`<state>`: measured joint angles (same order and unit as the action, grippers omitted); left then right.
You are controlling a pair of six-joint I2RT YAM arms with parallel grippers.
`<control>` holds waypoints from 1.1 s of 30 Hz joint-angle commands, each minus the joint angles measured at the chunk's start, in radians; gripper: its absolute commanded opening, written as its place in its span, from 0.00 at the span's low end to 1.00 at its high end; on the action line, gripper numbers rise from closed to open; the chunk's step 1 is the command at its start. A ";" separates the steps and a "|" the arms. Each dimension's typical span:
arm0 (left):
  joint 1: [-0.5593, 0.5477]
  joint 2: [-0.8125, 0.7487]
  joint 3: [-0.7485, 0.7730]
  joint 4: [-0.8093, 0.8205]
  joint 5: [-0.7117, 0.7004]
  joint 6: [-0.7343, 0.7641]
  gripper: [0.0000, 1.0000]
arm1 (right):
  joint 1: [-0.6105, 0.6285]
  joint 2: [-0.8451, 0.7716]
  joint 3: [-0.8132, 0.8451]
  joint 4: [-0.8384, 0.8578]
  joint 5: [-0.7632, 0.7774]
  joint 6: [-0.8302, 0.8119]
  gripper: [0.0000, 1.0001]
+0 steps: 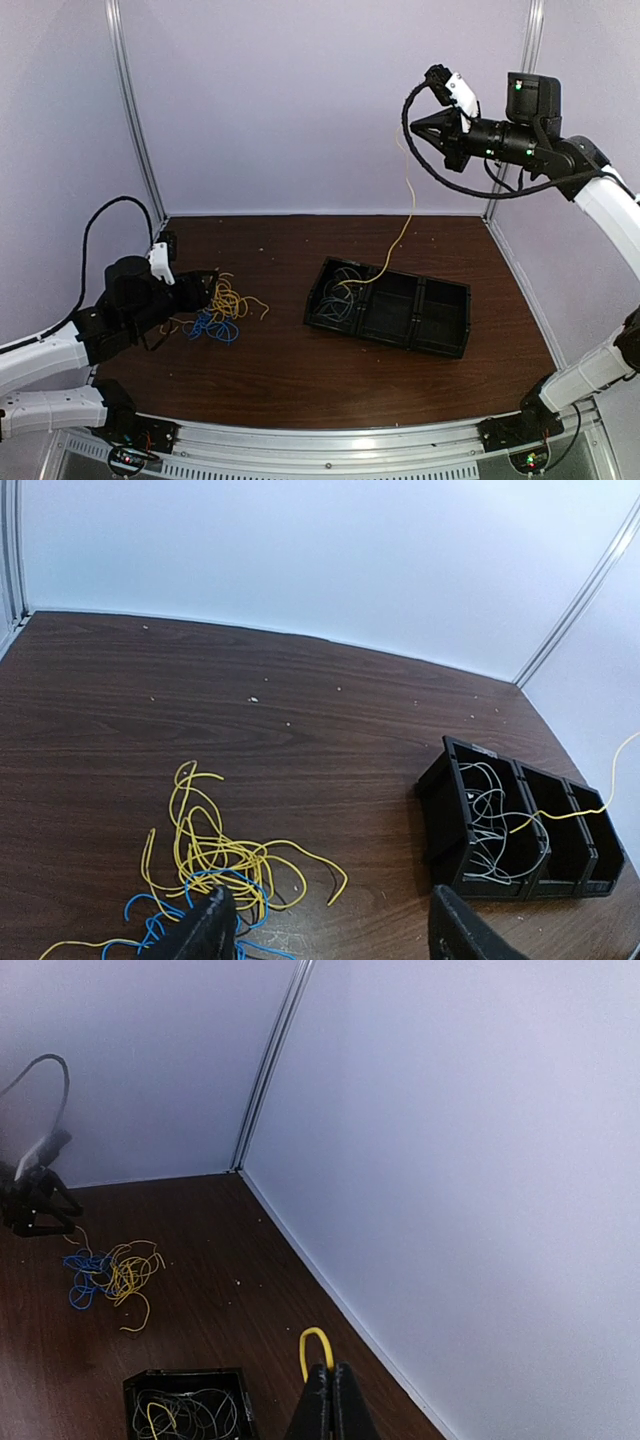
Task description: Untangle the cables
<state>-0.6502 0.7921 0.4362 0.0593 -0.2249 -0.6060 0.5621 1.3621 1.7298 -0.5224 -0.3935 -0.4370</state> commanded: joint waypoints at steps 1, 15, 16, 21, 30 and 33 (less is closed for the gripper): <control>-0.005 -0.015 -0.017 0.002 -0.016 -0.011 0.67 | -0.053 -0.016 -0.059 0.086 -0.041 0.050 0.00; -0.005 0.003 -0.011 0.026 0.001 -0.008 0.67 | -0.080 0.031 0.161 0.040 -0.055 0.063 0.00; -0.005 0.000 -0.011 0.024 0.003 -0.008 0.67 | -0.079 0.030 0.155 0.040 -0.053 0.061 0.00; -0.005 -0.017 -0.012 0.022 0.002 -0.007 0.67 | -0.082 0.006 0.088 0.047 -0.040 0.046 0.00; -0.005 -0.004 -0.008 0.019 -0.001 -0.003 0.66 | -0.094 -0.034 -0.063 0.063 -0.035 0.025 0.00; -0.005 -0.005 -0.008 0.019 0.001 -0.003 0.66 | -0.094 -0.042 -0.152 0.070 -0.067 0.028 0.00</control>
<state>-0.6502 0.7856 0.4316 0.0433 -0.2272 -0.6086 0.4755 1.3579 1.6619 -0.4709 -0.4385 -0.4015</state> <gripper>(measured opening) 0.666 0.006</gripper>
